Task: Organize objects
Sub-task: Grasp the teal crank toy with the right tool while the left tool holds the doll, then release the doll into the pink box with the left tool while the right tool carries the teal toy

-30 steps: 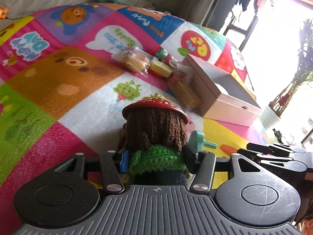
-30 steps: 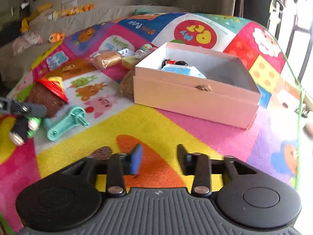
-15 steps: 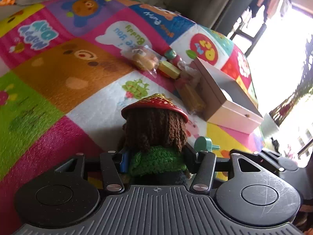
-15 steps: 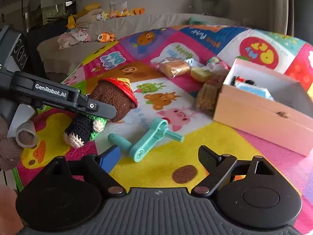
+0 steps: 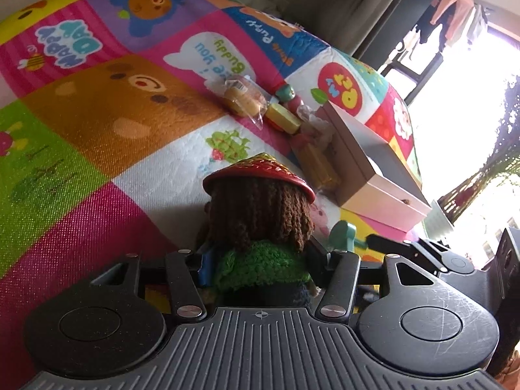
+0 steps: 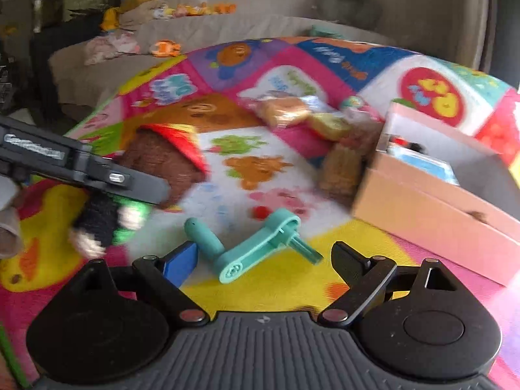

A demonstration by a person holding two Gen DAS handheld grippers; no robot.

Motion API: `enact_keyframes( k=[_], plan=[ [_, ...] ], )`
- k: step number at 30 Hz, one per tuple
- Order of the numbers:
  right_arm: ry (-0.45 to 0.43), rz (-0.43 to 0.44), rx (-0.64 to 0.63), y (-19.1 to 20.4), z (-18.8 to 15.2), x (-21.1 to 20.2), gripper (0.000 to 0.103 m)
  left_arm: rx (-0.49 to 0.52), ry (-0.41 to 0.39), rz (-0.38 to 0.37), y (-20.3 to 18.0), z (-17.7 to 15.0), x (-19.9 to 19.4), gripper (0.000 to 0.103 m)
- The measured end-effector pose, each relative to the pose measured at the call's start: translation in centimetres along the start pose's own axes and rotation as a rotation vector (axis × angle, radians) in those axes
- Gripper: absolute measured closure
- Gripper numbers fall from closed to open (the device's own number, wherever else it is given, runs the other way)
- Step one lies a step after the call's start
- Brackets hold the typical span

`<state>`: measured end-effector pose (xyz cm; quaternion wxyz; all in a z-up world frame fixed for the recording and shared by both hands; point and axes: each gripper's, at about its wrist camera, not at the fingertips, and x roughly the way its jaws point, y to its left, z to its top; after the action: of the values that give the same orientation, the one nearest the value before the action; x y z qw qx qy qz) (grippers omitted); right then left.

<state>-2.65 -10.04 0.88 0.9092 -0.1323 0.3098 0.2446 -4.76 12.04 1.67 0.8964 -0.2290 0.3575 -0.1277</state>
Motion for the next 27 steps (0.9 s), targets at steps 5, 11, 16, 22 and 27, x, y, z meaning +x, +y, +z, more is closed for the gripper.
enact_keyframes(
  k=[5,11,16,22,27],
  plan=[
    [0.000,-0.061,0.033,-2.1,-0.6,-0.8,0.013,0.001,-0.002,-0.001,0.0,0.0,0.0,0.043],
    [-0.019,0.015,0.255,-4.5,0.4,-1.0,0.013,0.013,-0.010,0.006,-0.1,-0.1,0.0,0.043],
    [0.032,-0.018,0.356,-4.3,1.6,2.0,0.021,0.024,-0.018,0.007,-0.1,-0.3,0.0,0.043],
    [0.039,-0.029,0.261,-3.1,2.1,2.7,0.054,0.026,-0.025,-0.003,0.0,-0.5,0.0,0.043],
    [0.041,0.022,0.124,-2.7,0.9,0.7,0.054,0.025,-0.030,-0.007,0.1,-0.6,0.0,0.043]
  ],
)
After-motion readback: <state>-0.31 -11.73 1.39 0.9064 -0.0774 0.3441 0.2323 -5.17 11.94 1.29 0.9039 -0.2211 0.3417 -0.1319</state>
